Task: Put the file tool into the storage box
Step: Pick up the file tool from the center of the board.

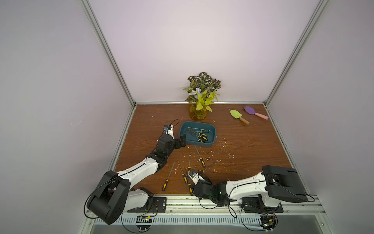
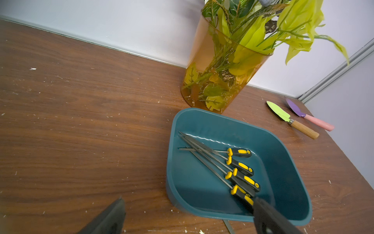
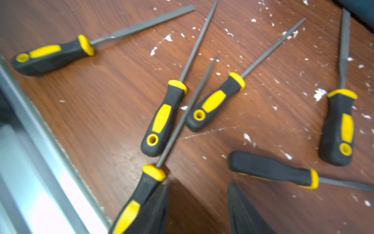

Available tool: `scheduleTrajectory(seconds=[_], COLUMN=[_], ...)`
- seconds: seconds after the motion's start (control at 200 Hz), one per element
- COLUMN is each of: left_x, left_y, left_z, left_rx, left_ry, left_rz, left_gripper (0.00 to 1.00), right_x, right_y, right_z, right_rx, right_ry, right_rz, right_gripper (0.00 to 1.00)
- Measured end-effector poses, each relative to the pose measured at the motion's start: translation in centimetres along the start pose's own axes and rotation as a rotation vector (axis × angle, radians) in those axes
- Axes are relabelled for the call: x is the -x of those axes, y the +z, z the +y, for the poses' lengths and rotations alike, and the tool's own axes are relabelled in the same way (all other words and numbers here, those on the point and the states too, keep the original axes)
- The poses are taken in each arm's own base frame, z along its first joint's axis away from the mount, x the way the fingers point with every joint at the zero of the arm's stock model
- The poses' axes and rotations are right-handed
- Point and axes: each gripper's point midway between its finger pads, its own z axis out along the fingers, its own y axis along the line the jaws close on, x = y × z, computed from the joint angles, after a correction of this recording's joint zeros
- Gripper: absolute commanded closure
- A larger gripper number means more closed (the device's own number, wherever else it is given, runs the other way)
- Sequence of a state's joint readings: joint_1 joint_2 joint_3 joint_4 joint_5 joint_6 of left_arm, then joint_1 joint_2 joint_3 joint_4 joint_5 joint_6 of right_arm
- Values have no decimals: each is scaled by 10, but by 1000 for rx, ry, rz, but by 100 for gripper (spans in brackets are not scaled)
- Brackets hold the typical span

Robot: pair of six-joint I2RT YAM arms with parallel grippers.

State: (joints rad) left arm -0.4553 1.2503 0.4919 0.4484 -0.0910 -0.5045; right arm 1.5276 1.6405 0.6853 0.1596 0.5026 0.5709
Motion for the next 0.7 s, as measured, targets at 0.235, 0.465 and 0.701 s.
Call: scheduleTrajectory(seconds=[0.235,0.465,0.701], left_x=[0,1,4], left_y=[0,-1,-2], left_z=[0,-1,-2], left_rx=[-1,-3,-8], left_ry=[0,-1,-2], left_rz=[0,-4,-11], left_gripper=[0,0,0], right_x=[0,21,29], right_y=[-5,-20,-22], right_z=[-16,-4,35], right_rx=[-81,-29,46], right_ry=[22,78,123], right_rz=[-8,-56,-58], right_gripper=[43,40,38])
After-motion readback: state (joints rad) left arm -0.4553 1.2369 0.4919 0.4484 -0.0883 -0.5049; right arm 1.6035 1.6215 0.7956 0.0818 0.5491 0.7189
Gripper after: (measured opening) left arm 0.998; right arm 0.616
